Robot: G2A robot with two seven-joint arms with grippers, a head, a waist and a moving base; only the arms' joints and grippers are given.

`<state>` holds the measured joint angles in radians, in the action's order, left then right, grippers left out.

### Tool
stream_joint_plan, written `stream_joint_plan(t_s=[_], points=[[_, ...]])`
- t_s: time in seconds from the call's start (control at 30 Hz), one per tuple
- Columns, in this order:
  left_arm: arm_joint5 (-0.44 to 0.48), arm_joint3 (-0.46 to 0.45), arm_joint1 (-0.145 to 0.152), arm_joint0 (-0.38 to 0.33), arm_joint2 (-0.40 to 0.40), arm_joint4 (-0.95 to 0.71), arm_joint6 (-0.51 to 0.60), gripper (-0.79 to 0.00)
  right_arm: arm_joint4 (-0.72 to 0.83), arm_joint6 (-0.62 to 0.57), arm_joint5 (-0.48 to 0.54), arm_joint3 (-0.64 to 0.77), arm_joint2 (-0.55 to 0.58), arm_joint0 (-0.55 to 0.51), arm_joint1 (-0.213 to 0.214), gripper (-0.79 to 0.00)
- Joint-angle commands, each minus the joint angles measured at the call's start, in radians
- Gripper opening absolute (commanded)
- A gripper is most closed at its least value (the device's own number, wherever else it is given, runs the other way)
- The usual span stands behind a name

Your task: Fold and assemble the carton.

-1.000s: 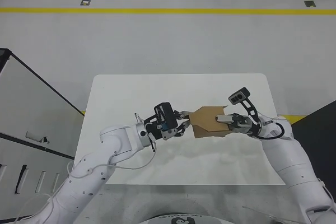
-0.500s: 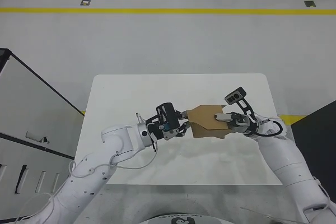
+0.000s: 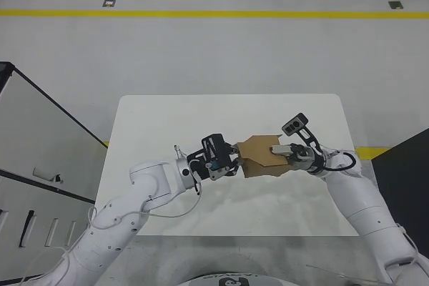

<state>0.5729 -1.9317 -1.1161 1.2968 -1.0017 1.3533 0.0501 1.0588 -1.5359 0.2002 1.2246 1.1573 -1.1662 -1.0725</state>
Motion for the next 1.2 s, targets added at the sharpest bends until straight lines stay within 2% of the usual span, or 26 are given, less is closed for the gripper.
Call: stream_joint_plan(t_s=[0.0, 0.23, 0.57, 0.9, 1.1, 1.17], points=[[-0.004, 0.002, 0.000, -0.001, -0.005, -0.003, -0.001, -0.785, 0.003, 0.000, 0.002, -0.006, 0.001, 0.002, 0.000, -0.785], [-0.005, 0.005, 0.000, 0.001, -0.018, -0.004, -0.003, -0.785, -0.001, 0.000, 0.002, -0.018, 0.006, 0.009, 0.001, -0.785], [0.010, 0.020, -0.006, -0.016, 0.005, -0.008, 0.006, -0.785, -0.008, 0.000, 0.001, -0.016, -0.019, 0.020, -0.003, -0.785], [-0.003, 0.017, -0.001, -0.006, -0.049, -0.032, 0.015, -0.785, -0.004, 0.000, 0.018, -0.026, 0.013, 0.019, 0.008, -0.785], [0.025, 0.005, 0.002, 0.006, -0.073, -0.110, 0.053, -0.785, -0.017, 0.000, 0.067, -0.003, 0.029, 0.015, 0.020, -0.785], [0.044, 0.005, 0.002, 0.007, -0.078, -0.184, 0.077, -0.785, -0.046, 0.000, 0.084, 0.008, 0.039, 0.015, 0.026, -0.785]])
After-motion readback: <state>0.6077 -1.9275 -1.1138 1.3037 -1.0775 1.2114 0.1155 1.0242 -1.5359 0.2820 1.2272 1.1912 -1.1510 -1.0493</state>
